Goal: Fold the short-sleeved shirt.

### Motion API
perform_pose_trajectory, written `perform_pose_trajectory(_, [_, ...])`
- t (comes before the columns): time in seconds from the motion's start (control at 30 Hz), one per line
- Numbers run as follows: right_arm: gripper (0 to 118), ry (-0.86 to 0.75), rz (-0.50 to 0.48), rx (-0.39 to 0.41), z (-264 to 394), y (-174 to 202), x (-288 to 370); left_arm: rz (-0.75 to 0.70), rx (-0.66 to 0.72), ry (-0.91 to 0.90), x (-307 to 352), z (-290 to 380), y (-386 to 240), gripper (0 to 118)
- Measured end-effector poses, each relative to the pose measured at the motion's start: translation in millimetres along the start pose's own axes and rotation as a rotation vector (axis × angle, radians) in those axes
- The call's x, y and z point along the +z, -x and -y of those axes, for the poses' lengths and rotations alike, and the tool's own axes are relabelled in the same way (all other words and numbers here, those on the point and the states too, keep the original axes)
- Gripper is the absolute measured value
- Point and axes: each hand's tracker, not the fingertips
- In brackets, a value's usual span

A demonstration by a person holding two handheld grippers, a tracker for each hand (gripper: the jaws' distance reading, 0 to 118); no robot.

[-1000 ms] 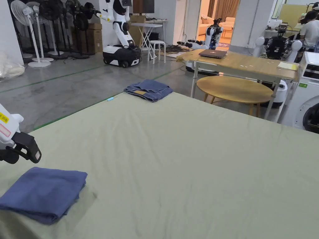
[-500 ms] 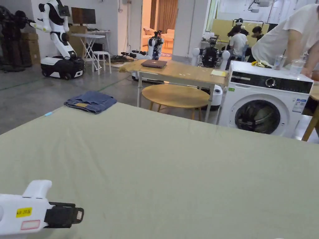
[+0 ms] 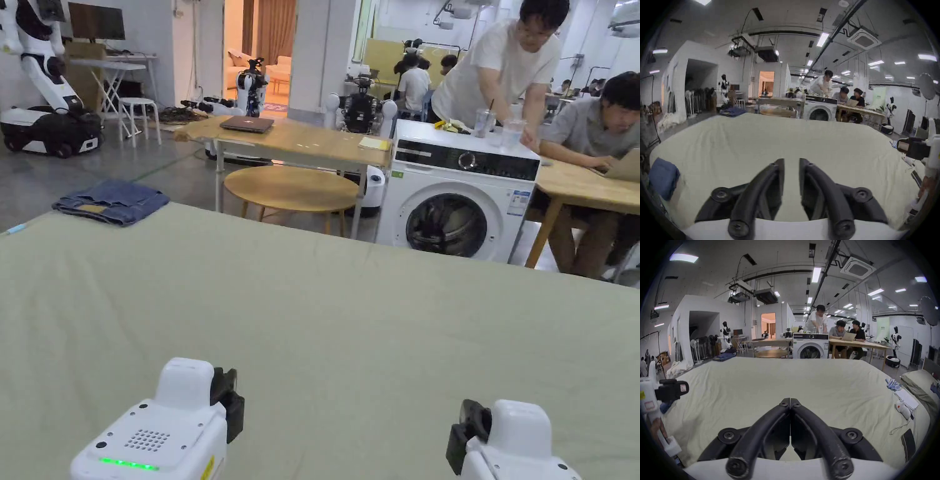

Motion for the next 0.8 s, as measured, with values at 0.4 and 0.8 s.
perform_pose_trajectory(0.4, [0,-0.056,0.02,0.002,5.3,-3.7,8.2,0.002,-0.078,-0.142,14.3,-13.1,-27.8,0])
perform_pose_trajectory(0.8, [0,-0.073,0.031,0.016,14.5,2.6,17.9,0.034,-0.103,-0.168,16.7,-13.0,-36.0,0])
